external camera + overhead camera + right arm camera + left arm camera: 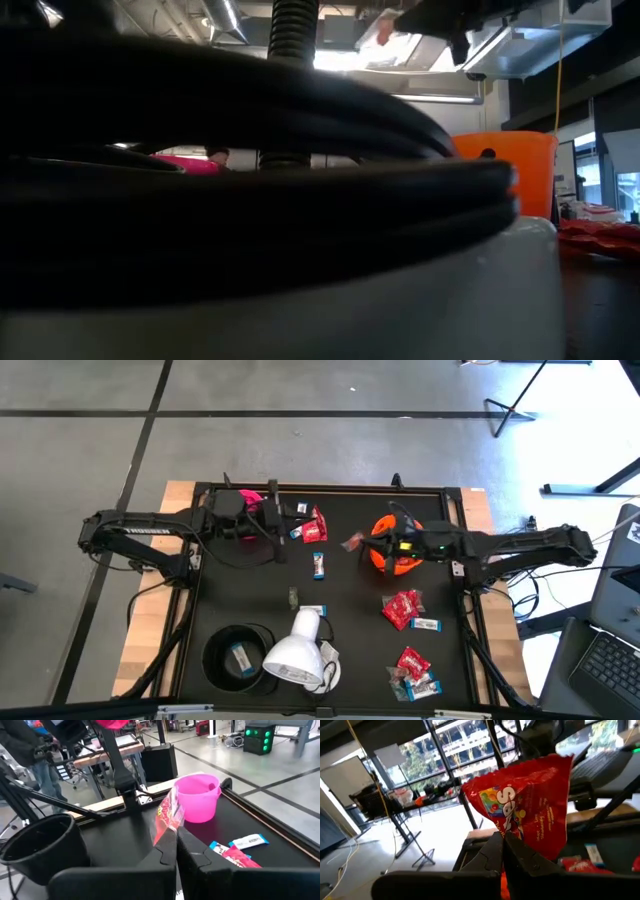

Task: Sort candy
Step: Put the orange gummy into the pink bucket

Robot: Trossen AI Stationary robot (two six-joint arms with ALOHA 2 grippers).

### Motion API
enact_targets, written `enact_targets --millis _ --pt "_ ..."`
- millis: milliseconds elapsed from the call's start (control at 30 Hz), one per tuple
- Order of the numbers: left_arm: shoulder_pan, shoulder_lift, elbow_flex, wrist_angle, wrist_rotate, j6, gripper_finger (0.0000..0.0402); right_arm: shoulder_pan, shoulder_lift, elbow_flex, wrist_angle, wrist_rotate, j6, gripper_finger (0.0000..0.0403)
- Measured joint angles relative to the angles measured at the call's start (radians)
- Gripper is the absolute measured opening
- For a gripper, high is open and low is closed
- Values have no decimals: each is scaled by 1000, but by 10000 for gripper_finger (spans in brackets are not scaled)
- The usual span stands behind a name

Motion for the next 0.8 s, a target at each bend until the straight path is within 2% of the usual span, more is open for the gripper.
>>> enact_targets --millis 200,400,600,800 --pt "11 -1 79 -126 -51 19 0 -16 117 0 192 -9 -25 0" --pt "11 -3 176 -290 -58 9 0 -110 203 0 306 -111 -21 0" --pt "11 -4 211 -452 -79 -54 0 -174 255 5 303 -232 8 0" --pt "11 2 153 -665 -105 -166 0 -171 248 5 228 -234 -6 0"
